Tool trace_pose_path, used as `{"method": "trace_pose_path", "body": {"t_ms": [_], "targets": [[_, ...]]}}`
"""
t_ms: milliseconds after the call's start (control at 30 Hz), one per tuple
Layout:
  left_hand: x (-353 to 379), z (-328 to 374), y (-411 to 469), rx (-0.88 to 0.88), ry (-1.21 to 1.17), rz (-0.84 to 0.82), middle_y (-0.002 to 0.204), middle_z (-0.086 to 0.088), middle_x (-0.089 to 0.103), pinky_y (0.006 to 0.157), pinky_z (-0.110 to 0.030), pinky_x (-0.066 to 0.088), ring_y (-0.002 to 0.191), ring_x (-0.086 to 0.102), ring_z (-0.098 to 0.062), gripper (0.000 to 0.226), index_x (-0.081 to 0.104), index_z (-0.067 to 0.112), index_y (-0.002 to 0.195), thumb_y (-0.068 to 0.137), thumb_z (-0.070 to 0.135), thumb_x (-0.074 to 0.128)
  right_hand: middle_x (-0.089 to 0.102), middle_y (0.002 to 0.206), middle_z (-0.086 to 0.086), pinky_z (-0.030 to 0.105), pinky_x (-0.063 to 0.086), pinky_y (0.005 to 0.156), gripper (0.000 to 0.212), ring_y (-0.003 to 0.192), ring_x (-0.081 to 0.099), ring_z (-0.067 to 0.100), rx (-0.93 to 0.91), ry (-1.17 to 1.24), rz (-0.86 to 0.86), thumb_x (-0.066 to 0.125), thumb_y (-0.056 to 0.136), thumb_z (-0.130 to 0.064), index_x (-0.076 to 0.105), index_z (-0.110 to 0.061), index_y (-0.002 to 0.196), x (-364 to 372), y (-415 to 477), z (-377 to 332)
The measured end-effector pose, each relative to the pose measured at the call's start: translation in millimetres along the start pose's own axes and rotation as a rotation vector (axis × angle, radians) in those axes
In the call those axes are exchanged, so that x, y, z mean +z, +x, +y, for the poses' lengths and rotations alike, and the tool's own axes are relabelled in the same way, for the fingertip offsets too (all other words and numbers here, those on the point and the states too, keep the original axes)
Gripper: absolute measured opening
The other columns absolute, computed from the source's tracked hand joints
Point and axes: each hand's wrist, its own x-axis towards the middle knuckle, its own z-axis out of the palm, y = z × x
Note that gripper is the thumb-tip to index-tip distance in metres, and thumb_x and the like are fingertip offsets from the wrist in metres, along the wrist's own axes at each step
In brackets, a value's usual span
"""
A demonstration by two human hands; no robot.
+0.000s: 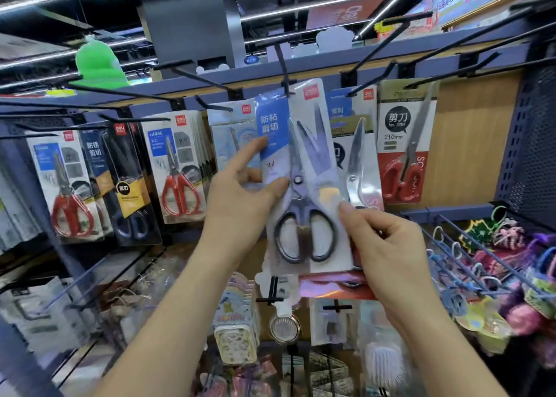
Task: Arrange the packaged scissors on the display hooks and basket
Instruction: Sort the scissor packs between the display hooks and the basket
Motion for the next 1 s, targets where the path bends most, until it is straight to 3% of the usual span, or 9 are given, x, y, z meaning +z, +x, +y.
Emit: {"method": "trace_pose_path", "body": {"t_ms": [100, 200, 300, 400, 567, 700, 800, 867, 1000], "targets": [[1.2, -12.0, 14.2, -0.027, 0.068, 0.075, 0.091, 0.002, 0.072, 0.088, -0.038, 0.057, 0.086, 0.07, -0.013, 0.061, 0.054, 0.032, 0.138, 0.084, 0.015, 0.076, 0.06, 0.06, -0.004, 0.018, 0.039, 0.056, 0.017, 0.056, 0.047, 0.012, 0.0, -0.11, 0.032, 0.068, 0.091, -0.022, 0.077, -0.024, 0.077, -16.8, 1.8, 8.8], [13.0, -26.4, 36.7, -0.003, 0.259, 0.068, 0.117, 0.002, 0.069, 0.092, -0.024, 0.048, 0.105, 0.064, -0.012, 0.063, 0.048, 0.03, 0.142, 0.086, 0.025, 0.075, 0.07, 0.09, -0.019, 0.013, 0.045, 0.075, 0.024, 0.082, 0.062, -0.004, -0.064, -0.218, 0.06, 0.069, 0.088, -0.008, 0.072, -0.031, 0.093, -37.4, 2.3, 11.4], [28.9, -38.8, 59.1, 0.025, 0.438, 0.081, 0.127, -0.006, 0.065, 0.081, -0.019, 0.038, 0.107, 0.06, -0.015, 0.063, 0.042, 0.026, 0.148, 0.091, 0.027, 0.069, 0.063, 0.115, -0.028, 0.024, 0.045, 0.097, 0.044, 0.112, 0.056, -0.008, -0.102, -0.234, 0.085, 0.07, 0.088, -0.011, 0.061, -0.044, 0.115, -53.1, 1.9, 15.0], [39.4, -52.3, 80.7, 0.028, 0.691, 0.071, 0.129, -0.013, 0.063, 0.083, -0.03, 0.042, 0.108, 0.059, -0.024, 0.064, 0.033, 0.024, 0.152, 0.096, 0.022, 0.062, 0.051, 0.143, -0.016, 0.05, 0.04, 0.111, 0.07, 0.134, 0.048, 0.012, -0.057, -0.155, 0.046, 0.074, 0.081, -0.031, 0.04, -0.061, 0.133, -61.1, -2.5, 14.7], [49.3, -60.9, 90.0, 0.063, 0.939, 0.056, 0.114, -0.02, 0.066, 0.078, -0.042, 0.046, 0.103, 0.059, -0.039, 0.069, 0.024, 0.021, 0.155, 0.096, 0.012, 0.058, 0.055, 0.142, -0.013, 0.051, 0.043, 0.109, 0.095, 0.127, 0.057, 0.011, 0.019, -0.017, -0.004, 0.078, 0.071, -0.035, 0.023, -0.067, 0.14, -64.0, -9.1, 14.8], [45.9, -47.6, 74.4, 0.106, 1.089, 0.045, 0.112, -0.017, 0.065, 0.068, -0.04, 0.04, 0.097, 0.06, -0.038, 0.054, 0.028, 0.022, 0.152, 0.102, 0.025, 0.046, 0.067, 0.125, -0.015, 0.047, 0.05, 0.101, 0.09, 0.114, 0.066, 0.012, 0.05, 0.04, -0.027, 0.079, 0.067, -0.028, 0.038, -0.053, 0.142, -67.2, -10.0, 17.9], [49.1, -28.1, 48.9, 0.293, 0.7, 0.067, 0.116, -0.004, 0.068, 0.08, -0.03, 0.046, 0.1, 0.063, -0.017, 0.036, 0.055, 0.02, 0.135, 0.104, 0.031, 0.043, 0.072, 0.118, -0.006, 0.043, 0.058, 0.088, 0.083, 0.109, 0.069, 0.02, 0.105, 0.151, -0.097, 0.08, 0.063, -0.02, 0.05, -0.041, 0.137, -68.8, -11.6, 20.3], [56.0, -15.0, 43.8, 0.114, 0.246, -0.07, 0.106, 0.008, 0.07, 0.076, -0.012, 0.046, 0.088, 0.063, 0.005, 0.029, 0.064, 0.02, 0.119, 0.102, 0.035, 0.046, 0.073, 0.117, -0.004, 0.041, 0.06, 0.085, 0.081, 0.108, 0.07, 0.021, 0.144, 0.174, -0.165, 0.085, 0.06, -0.023, 0.053, -0.044, 0.131, -67.5, -12.6, 23.0], [54.6, -15.8, 46.0, -0.193, -0.165, -0.089, 0.098, -0.002, 0.072, 0.074, -0.028, 0.057, 0.084, 0.07, -0.014, 0.028, 0.062, 0.012, 0.11, 0.089, 0.028, 0.071, 0.073, 0.115, 0.007, 0.038, 0.061, 0.076, 0.078, 0.103, 0.072, 0.029, 0.22, 0.222, -0.343, 0.093, 0.061, -0.028, 0.053, -0.049, 0.125, -62.4, -12.6, 25.2]]}}
